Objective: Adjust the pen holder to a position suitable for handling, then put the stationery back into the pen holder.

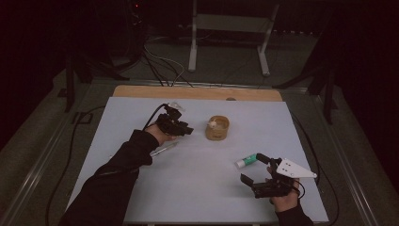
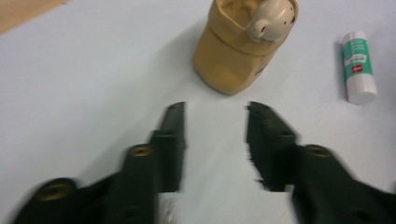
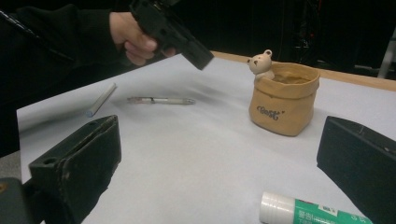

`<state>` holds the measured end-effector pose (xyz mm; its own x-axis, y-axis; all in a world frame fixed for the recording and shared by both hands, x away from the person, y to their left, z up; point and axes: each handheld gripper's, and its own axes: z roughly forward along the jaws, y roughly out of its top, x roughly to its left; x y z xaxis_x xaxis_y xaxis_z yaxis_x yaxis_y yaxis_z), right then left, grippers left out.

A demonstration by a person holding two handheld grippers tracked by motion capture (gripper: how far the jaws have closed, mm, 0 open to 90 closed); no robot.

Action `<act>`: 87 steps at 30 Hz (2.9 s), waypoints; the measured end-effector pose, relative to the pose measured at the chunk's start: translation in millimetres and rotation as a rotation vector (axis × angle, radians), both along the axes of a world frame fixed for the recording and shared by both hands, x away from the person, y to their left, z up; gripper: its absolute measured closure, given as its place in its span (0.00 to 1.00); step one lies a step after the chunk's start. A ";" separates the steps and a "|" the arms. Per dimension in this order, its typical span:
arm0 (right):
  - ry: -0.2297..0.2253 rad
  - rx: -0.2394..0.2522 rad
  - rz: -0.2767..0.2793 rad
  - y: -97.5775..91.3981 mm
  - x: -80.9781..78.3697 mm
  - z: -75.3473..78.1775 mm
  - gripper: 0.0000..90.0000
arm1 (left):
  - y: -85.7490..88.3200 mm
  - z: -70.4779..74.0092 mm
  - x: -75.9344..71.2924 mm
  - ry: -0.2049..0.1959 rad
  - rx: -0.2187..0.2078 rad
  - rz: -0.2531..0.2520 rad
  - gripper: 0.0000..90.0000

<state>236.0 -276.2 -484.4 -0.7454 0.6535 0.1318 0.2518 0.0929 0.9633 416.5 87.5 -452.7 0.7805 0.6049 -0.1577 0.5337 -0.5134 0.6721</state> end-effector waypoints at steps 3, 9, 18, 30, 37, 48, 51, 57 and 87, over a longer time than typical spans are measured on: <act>0.001 -0.001 0.000 0.5 -0.2 -0.2 0.00 | 7.1 4.8 -4.6 -0.012 -0.009 -0.021 0.51; 0.002 -0.003 0.001 1.1 -0.2 -0.2 0.00 | 19.5 13.9 -14.2 -0.035 -0.044 -0.064 0.29; 0.004 -0.004 0.000 2.5 -0.4 -0.4 0.00 | 41.5 27.9 -23.7 -0.017 -0.139 -0.127 0.02; 0.005 -0.005 0.000 2.6 -0.1 -0.9 0.00 | 69.4 34.3 -35.4 -0.078 -0.195 -0.117 0.00; 0.004 -0.009 0.000 3.2 -0.7 -0.4 0.00 | 81.7 35.6 -43.1 -0.136 -0.176 -0.123 0.00; 0.003 -0.011 -0.003 3.3 -0.6 -0.7 0.00 | 102.4 33.9 -57.1 -0.153 -0.188 -0.102 0.00; 0.005 -0.009 -0.002 3.5 -0.4 -0.7 0.00 | 107.6 32.0 -61.7 -0.160 -0.199 -0.085 0.00; 0.004 -0.009 -0.003 3.6 -0.9 -0.4 0.00 | 115.3 25.6 -69.9 -0.170 -0.194 -0.049 0.00; 0.002 -0.011 0.001 3.7 -1.4 -0.5 0.00 | 114.2 -52.1 -72.0 -0.100 -0.020 -0.013 0.08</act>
